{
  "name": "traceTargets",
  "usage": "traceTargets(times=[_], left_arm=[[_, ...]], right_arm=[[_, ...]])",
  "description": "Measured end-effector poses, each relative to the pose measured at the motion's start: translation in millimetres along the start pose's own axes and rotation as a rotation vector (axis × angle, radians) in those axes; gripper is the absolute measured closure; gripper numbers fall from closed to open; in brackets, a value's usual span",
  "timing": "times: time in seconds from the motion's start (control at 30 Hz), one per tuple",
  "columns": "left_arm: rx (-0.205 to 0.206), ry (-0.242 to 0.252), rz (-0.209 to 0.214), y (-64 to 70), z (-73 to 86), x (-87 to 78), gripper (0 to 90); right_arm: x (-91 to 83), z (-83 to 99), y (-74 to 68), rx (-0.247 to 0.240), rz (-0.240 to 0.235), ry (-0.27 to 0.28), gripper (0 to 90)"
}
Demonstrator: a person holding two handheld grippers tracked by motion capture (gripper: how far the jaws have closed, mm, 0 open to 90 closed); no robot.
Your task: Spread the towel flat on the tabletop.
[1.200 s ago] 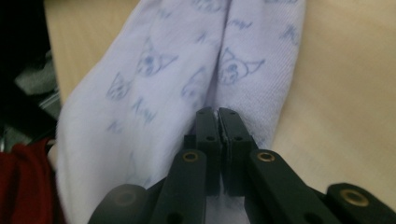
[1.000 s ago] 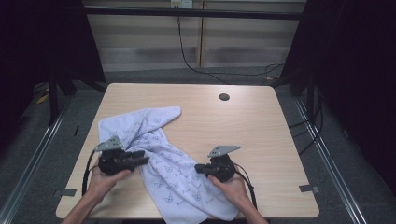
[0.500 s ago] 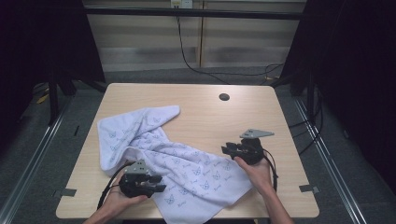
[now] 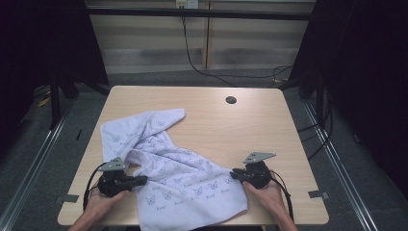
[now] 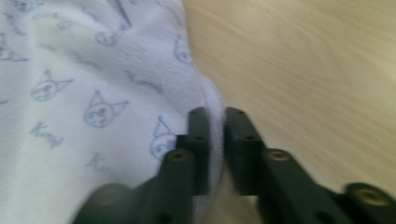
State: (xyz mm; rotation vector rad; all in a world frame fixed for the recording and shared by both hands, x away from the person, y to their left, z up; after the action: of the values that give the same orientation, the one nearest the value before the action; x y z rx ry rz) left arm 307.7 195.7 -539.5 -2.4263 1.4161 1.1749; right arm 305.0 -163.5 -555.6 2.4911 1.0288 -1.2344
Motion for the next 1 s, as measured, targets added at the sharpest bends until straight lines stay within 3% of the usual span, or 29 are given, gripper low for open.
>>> traceTargets(times=[0.1, 0.13, 0.2, 0.27, 0.3, 0.37, 0.43, 0.47, 0.5, 0.6, 0.8, 0.9, 1.0], left_arm=[[-0.016, 0.038, -0.023, -7.1, -5.5, -6.4, 89.2], [-0.049, 0.085, -0.033, -14.4, -11.7, -13.8, 89.2], [-0.075, 0.105, -0.058, -22.8, -13.9, -18.5, 89.2], [-0.075, 0.09, -0.076, -26.6, -12.4, -18.0, 89.2], [-0.075, 0.079, -0.085, -28.7, -10.6, -16.2, 89.2], [-0.075, 0.047, -0.096, -30.8, -6.5, -10.9, 89.2], [-0.09, 0.059, -0.105, -33.5, -7.5, -12.6, 89.1], [-0.09, 0.059, -0.105, -33.5, -7.5, -12.6, 89.1], [-0.118, 0.065, -0.113, -39.4, -6.1, -16.3, 89.1], [-0.131, 0.066, -0.126, -46.1, -2.4, -19.8, 89.1], [-0.133, 0.044, -0.142, -48.2, 0.1, -17.6, 89.1], [-0.143, 0.047, -0.12, -48.3, 0.7, -18.0, 89.1], [-0.14, 0.054, -0.114, -46.9, 0.2, -17.9, 89.1]], right_arm=[[-11.5, -17.6, -4.3, -0.009, 0.01, 0.066, 87.2], [-17.5, -25.7, -4.2, -0.012, 0.014, 0.095, 87.3], [-29.0, -44.0, -4.1, -0.016, 0.035, 0.157, 87.3], [-36.6, -63.5, -8.3, -0.032, 0.025, 0.199, 86.9], [-38.0, -72.9, -13.2, -0.035, -0.001, 0.21, 86.6], [-34.9, -89.1, -25.1, -0.066, -0.009, 0.225, 84.7], [-24.8, -98.3, -39.7, -0.106, -0.048, 0.215, 79.5], [-24.8, -98.3, -39.7, -0.106, -0.048, 0.215, 79.5], [-10.9, -98.3, -53.6, -0.126, -0.125, 0.188, 74.9], [1.6, -86.4, -59.5, -0.132, -0.136, 0.147, 69.0], [-8.0, -67.0, -38.7, -0.062, -0.124, 0.161, 65.5], [-21.0, -47.1, -22.6, -0.028, -0.088, 0.162, 61.6], [-22.8, -39.6, -15.2, -0.005, -0.075, 0.154, 59.2]])
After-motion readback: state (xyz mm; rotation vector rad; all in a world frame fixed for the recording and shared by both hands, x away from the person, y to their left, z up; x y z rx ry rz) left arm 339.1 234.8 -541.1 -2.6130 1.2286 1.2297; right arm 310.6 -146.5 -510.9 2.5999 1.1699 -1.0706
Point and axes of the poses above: each handheld gripper's, and its own axes: x roughly forward along the jaws, z roughly out of its underside, y roughly to its right, the point moved 8 cm from there along x, roughly forward along the jaws, and after that the axes turned 5 degrees about -y, right-handed, at the moved point
